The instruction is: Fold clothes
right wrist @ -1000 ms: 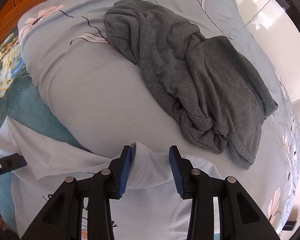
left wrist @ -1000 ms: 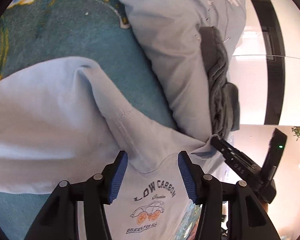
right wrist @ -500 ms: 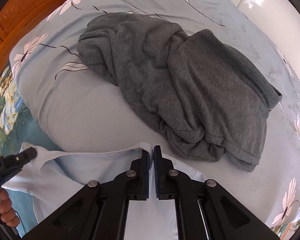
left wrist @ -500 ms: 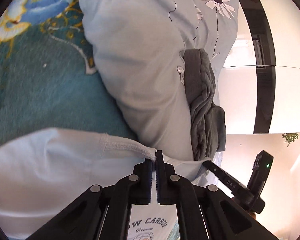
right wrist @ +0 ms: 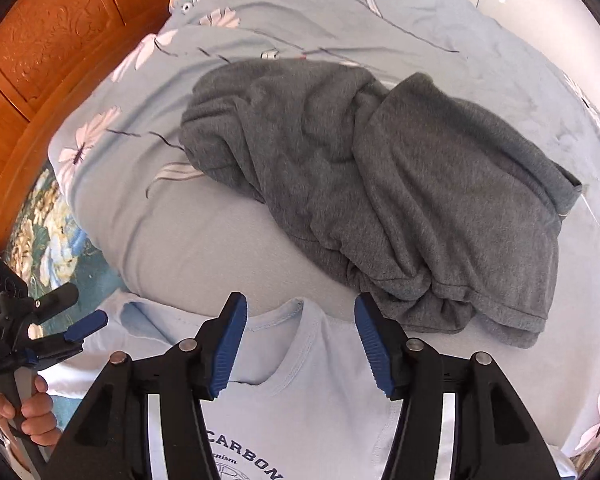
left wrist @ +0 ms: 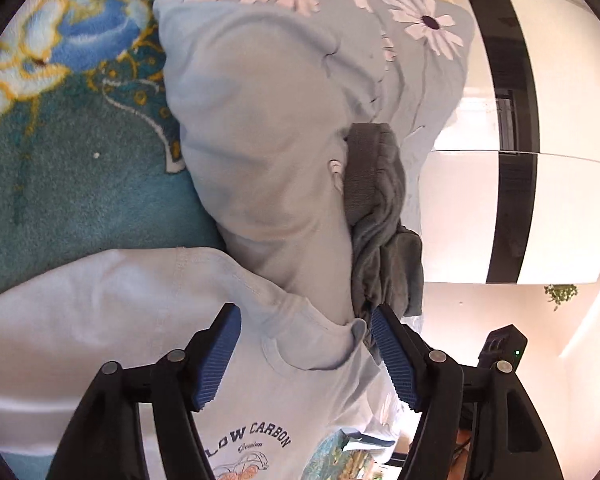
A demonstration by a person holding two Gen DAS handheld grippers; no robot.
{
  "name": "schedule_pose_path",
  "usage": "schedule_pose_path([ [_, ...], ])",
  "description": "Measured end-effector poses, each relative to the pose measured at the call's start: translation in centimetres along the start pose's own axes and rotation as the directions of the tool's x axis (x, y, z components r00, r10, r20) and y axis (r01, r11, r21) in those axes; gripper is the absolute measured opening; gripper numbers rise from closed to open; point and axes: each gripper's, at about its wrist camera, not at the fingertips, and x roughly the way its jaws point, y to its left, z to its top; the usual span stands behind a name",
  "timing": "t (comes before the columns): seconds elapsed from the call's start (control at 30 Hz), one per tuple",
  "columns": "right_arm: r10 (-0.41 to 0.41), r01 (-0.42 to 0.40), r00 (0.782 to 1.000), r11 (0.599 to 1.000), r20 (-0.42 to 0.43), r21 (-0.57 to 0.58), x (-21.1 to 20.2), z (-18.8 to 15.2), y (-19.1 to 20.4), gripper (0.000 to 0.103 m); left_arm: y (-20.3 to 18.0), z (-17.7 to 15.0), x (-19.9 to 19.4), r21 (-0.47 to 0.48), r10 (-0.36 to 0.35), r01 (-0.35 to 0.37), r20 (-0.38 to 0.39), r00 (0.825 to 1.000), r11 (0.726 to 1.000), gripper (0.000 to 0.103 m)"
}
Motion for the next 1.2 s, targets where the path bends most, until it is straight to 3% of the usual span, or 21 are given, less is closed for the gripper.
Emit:
schedule_pose_path([
  [0.17,0.076,-0.092,0.984,0.991,0.159,0.096,-6.8,-3.4,-3.1,0.058,-0.8,-5.1,-5.2,0.065,0.053,-0.059,0.084,0.995,0.996,0.078],
  [0.27,0.015,-0.045,0.977,0.989,0.212,0.139,-9.2,-7.3,-7.0,0.058,-1.3,-8.2,-8.4,0.102,0.082,-0.097,0.136,0.987,0.99,0.078],
  [0.4,-0.163,0.111,0.969,0.958,0.185,0.266,-11.5,-15.2,-14.1,0.058,-2.1,-12.0,-12.8,0.146,0.124,-0.157,0.213,0.969,0.977,0.078],
  [0.47,-0.229,0.17,0.961,0.93,0.153,0.326,-12.3,-18.3,-17.3,0.058,-2.7,-12.6,-16.3,0.157,0.177,-0.228,0.286,0.942,0.961,0.078],
  [0.53,-0.231,0.136,0.956,0.895,0.181,0.425,-13.9,-20.8,-20.3,0.058,-3.3,-13.2,-19.9,0.162,0.226,-0.298,0.358,0.906,0.941,0.078],
  [0.6,-0.234,0.095,0.95,0.849,0.208,0.52,-15.4,-23.4,-23.2,0.058,-3.9,-13.8,-23.4,0.162,0.27,-0.367,0.428,0.862,0.916,0.078],
  [0.67,-0.203,0.043,0.957,0.806,0.207,0.59,-14.9,-24.9,-24.9,0.058,-4.5,-14.4,-26.5,0.158,0.316,-0.442,0.495,0.809,0.883,0.078],
  [0.77,-0.155,-0.006,0.97,0.755,0.187,0.655,-13.3,-26.4,-26.3,0.058,-5.5,-16.0,-27.9,0.156,0.434,-0.613,0.575,0.694,0.774,0.078],
  [0.83,-0.139,-0.026,0.973,0.723,0.183,0.69,-12.2,-26.8,-26.7,0.058,-5.1,-16.7,-28.3,0.168,0.484,-0.681,0.586,0.65,0.713,0.078],
  [0.93,-0.145,-0.026,0.975,0.68,0.169,0.732,-10.7,-26.8,-27.2,0.058,-3.5,-17.6,-28.7,0.183,0.553,-0.728,0.538,0.637,0.661,0.078],
  [1.03,-0.166,-0.001,0.974,0.684,0.157,0.73,-9.8,-25.3,-27.8,0.058,-2.2,-18.3,-29.1,0.161,0.63,-0.781,0.504,0.591,0.603,0.078],
  [1.17,-0.235,0.141,0.971,0.732,0.052,0.667,-9.2,-23.1,-28.4,0.056,-1.2,-19.5,-29.7,0.13,0.64,-0.781,0.501,0.583,0.61,0.078],
  [1.2,-0.235,0.15,0.971,0.74,0.042,0.656,-9.1,-22.9,-28.6,0.038,-1.0,-19.6,-29.7,0.124,0.646,-0.782,0.493,0.583,0.611,0.078],
])
